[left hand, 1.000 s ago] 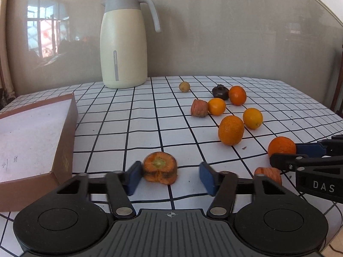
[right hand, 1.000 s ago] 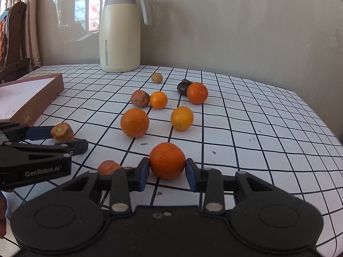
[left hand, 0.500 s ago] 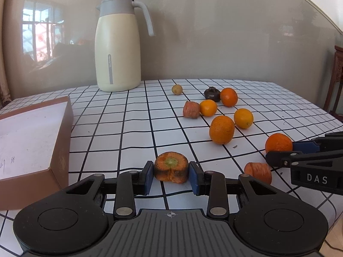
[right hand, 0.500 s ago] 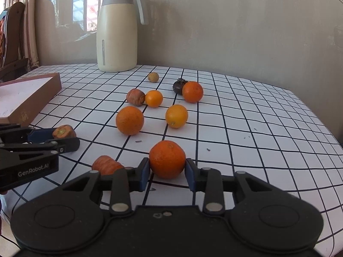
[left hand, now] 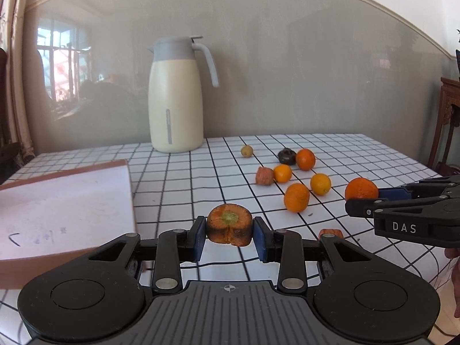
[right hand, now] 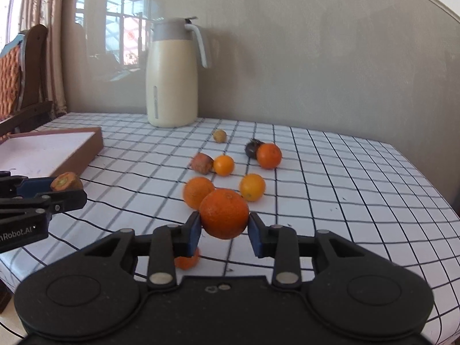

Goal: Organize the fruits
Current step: 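Carry the slice and orange to the white tray and open both grippers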

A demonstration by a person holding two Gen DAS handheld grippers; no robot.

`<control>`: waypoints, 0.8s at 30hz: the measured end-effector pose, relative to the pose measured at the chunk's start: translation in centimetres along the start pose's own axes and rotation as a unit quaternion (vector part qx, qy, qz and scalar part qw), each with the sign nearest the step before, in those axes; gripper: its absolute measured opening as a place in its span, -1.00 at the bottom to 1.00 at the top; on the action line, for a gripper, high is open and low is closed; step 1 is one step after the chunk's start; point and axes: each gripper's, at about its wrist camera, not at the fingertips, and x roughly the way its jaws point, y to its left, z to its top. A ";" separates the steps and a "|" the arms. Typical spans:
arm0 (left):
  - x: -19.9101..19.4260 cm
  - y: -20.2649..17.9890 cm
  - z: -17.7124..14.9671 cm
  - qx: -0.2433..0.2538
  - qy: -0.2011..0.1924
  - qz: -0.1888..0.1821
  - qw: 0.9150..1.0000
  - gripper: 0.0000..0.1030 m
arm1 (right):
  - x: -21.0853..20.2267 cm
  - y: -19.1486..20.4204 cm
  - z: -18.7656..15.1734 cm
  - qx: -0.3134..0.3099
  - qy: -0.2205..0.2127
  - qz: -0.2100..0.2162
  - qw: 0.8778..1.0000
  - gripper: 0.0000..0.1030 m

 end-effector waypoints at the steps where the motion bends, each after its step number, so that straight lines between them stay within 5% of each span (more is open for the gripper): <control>1: -0.4 0.4 0.2 -0.001 -0.004 0.004 1.000 -0.31 | -0.2 0.5 0.2 -0.003 -0.006 0.005 1.000 -0.48; 24: -6.1 11.5 0.3 -0.054 -0.045 0.112 0.991 -0.31 | -2.2 10.8 3.9 -0.040 -0.092 0.113 0.988 -0.48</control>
